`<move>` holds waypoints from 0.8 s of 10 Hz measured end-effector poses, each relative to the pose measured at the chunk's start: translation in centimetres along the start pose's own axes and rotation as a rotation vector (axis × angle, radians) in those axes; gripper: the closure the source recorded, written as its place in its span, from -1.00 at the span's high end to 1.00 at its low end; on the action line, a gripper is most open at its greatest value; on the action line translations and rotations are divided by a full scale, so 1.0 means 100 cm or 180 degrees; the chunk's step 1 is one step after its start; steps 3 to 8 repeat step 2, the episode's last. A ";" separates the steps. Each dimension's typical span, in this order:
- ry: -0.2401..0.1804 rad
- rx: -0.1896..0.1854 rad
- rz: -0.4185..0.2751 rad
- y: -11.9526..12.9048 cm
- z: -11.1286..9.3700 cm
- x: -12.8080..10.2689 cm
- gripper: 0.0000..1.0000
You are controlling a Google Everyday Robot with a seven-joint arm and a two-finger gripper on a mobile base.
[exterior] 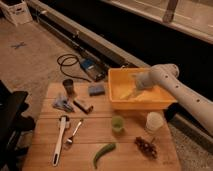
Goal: Place banana in tray
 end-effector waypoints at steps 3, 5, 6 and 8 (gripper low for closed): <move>0.0004 0.0003 0.0006 0.000 -0.001 0.001 0.54; 0.0004 0.0003 0.0006 0.000 -0.001 0.001 0.54; 0.0004 0.0003 0.0006 0.000 -0.001 0.001 0.54; 0.0004 0.0003 0.0006 0.000 -0.001 0.001 0.54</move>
